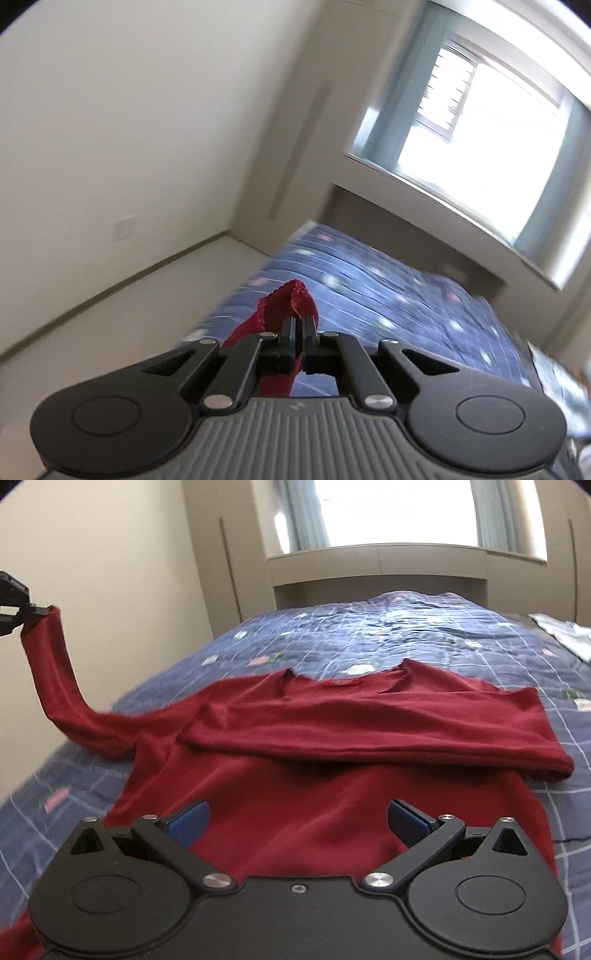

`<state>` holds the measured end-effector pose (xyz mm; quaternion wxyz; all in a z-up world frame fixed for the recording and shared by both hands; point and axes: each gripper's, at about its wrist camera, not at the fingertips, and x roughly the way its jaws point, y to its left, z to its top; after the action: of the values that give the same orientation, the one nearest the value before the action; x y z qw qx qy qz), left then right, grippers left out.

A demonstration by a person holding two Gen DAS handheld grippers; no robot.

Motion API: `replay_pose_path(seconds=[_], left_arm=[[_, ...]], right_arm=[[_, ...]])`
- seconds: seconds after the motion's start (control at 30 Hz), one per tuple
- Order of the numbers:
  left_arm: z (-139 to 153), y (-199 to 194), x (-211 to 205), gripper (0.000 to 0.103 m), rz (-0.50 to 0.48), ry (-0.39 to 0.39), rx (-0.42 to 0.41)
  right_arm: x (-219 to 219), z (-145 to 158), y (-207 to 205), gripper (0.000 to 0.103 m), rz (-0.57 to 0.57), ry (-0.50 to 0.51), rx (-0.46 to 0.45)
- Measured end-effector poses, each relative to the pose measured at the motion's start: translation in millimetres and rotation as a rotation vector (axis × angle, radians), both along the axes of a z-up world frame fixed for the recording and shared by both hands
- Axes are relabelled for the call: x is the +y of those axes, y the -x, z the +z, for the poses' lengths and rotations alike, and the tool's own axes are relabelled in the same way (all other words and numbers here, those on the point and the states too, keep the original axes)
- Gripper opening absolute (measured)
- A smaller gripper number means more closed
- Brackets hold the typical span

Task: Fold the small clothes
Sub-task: 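Carry the sleeve across the body and open the left gripper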

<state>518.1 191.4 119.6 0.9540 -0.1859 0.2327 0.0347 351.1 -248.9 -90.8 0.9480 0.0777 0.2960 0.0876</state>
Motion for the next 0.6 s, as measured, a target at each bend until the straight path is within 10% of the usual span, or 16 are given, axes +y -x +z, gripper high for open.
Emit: replay_pose_path(seconds=[0.27,0.6], left_arm=[[-10,-30,-165,0.002,-0.257,-0.065,0.020],[-120,-10,-329,0.002,-0.506,-0.147,0.116]], right_arm=[[-62,15,2,0.102,-0.081,-0.041,-0.043],[-127,17,28,0.102,-0.170,0.009,-0.050]])
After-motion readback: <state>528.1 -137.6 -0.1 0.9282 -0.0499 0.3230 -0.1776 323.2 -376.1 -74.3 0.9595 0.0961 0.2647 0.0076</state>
